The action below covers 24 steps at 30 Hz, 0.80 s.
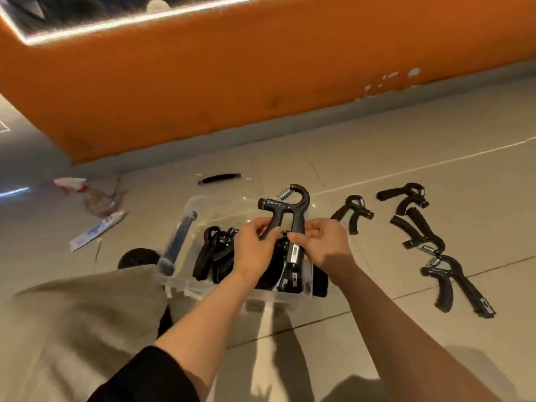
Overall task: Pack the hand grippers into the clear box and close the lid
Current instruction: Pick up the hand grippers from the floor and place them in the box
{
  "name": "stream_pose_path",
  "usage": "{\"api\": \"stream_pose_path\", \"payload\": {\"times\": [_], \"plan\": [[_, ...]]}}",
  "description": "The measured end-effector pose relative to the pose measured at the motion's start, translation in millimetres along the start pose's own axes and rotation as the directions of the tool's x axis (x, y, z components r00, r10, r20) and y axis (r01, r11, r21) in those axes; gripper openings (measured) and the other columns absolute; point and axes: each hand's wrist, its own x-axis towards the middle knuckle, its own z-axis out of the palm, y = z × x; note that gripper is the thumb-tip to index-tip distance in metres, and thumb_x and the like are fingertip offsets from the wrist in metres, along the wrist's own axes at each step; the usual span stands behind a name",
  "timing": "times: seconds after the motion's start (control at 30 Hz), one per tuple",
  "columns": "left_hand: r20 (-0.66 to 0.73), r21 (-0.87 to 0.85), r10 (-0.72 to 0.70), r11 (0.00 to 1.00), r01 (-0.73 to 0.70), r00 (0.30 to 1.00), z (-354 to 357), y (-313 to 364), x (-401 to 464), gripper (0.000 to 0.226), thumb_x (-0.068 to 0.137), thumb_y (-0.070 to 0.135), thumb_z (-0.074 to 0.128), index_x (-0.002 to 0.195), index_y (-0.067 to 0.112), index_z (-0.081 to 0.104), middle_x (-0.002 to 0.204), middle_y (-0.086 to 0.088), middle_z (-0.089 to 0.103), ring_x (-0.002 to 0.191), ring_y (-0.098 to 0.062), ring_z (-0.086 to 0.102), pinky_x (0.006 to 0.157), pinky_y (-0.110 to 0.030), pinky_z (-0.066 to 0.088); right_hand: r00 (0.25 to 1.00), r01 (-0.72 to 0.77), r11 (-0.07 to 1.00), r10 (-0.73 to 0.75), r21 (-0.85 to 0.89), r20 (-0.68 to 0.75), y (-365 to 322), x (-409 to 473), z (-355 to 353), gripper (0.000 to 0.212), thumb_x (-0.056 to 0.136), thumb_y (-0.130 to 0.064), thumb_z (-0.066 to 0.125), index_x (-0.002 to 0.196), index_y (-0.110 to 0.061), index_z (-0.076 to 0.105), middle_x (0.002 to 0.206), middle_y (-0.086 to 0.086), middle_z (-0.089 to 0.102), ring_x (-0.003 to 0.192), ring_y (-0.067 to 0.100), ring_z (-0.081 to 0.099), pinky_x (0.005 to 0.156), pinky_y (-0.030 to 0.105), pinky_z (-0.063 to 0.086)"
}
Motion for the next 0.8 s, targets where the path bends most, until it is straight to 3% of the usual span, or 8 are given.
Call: {"api": "stream_pose_path", "payload": {"times": [0.07, 0.2, 0.33, 0.47, 0.6, 0.7, 0.8], "plan": [[-0.030, 0.028, -0.031, 0.999, 0.031, 0.999, -24.4, -14.7, 2.2, 0.013, 0.088, 0.013, 0.061, 0.098, 0.011, 0.070, 0.084, 0.002, 0.069, 0.081, -0.012, 0.064, 0.081, -0.028, 0.052, 0.999, -0.009, 1.000, 0.009, -0.007, 0.043, -7.5, 0.1, 29.6, 0.022, 0.079, -0.017, 0.074, 0.065, -0.020, 0.057, 0.055, -0.003, 0.060, 0.058, 0.016, 0.060, 0.064, 0.034, 0.054], [-0.063, 0.055, -0.106, 0.992, 0.109, 0.992, -60.5, -45.8, 8.4, 0.016, 0.090, 0.016, 0.059, 0.101, 0.016, 0.070, 0.092, 0.001, 0.072, 0.088, -0.016, 0.067, 0.086, -0.037, 0.054, 0.987, -0.085, 0.995, 0.077, 0.052, 0.138, -12.8, 0.3, 78.0, 0.013, 0.081, -0.013, 0.072, 0.086, -0.004, 0.064, 0.075, 0.016, 0.065, 0.078, 0.031, 0.067, 0.078, 0.047, 0.057], [-0.098, -0.001, -0.170, 0.985, 0.171, 0.980, -83.0, -65.9, 19.9, 0.025, 0.094, 0.012, 0.053, 0.115, 0.013, 0.066, 0.106, -0.004, 0.071, 0.098, -0.018, 0.065, 0.092, -0.037, 0.052, 0.956, -0.148, 0.963, 0.080, 0.226, 0.282, -15.6, 1.0, 106.3, 0.031, 0.082, -0.004, 0.070, 0.110, -0.003, 0.057, 0.089, 0.012, 0.068, 0.079, 0.020, 0.067, 0.068, 0.032, 0.058], [-0.051, -0.028, -0.172, 0.985, 0.170, 0.984, -101.4, -76.2, 33.9, 0.028, 0.094, 0.014, 0.051, 0.120, 0.014, 0.064, 0.111, -0.003, 0.070, 0.101, -0.015, 0.064, 0.093, -0.029, 0.049, 0.946, -0.203, 0.934, 0.109, 0.294, 0.305, -15.6, 10.8, 132.1, 0.032, 0.079, -0.001, 0.071, 0.107, -0.008, 0.056, 0.087, 0.007, 0.070, 0.074, 0.014, 0.068, 0.058, 0.023, 0.054], [0.024, -0.082, -0.191, 0.978, 0.192, 0.981, -117.7, -81.2, 44.5, 0.030, 0.083, 0.037, 0.064, 0.109, 0.024, 0.067, 0.101, 0.002, 0.071, 0.097, -0.014, 0.066, 0.093, -0.039, 0.053, 0.952, -0.180, 0.933, 0.087, 0.311, 0.292, -16.3, 25.2, 167.9, 0.021, 0.086, 0.008, 0.058, 0.104, -0.003, 0.054, 0.075, 0.006, 0.067, 0.063, 0.012, 0.065, 0.053, 0.018, 0.052], [0.056, -0.054, -0.216, 0.974, 0.219, 0.975, -132.7, -87.1, 56.5, 0.020, 0.084, 0.013, 0.066, 0.102, 0.019, 0.070, 0.089, -0.001, 0.071, 0.088, -0.016, 0.068, 0.089, -0.040, 0.055, 0.939, -0.131, 0.956, 0.034, 0.264, 0.342, -17.4, 30.2, 185.7, 0.024, 0.083, 0.017, 0.054, 0.091, -0.005, 0.060, 0.055, -0.007, 0.064, 0.053, 0.003, 0.063, 0.051, 0.015, 0.051], [0.051, 0.040, -0.241, 0.970, 0.239, 0.969, -139.6, -98.4, 67.0, 0.024, 0.086, 0.002, 0.057, 0.102, 0.015, 0.069, 0.089, -0.003, 0.070, 0.089, -0.019, 0.066, 0.088, -0.041, 0.055, 0.955, -0.100, 0.985, 0.056, 0.138, 0.292, -13.8, 34.7, 193.6, 0.033, 0.077, 0.013, 0.059, 0.101, -0.006, 0.068, 0.081, 0.002, 0.071, 0.076, 0.012, 0.068, 0.071, 0.024, 0.057]]}}
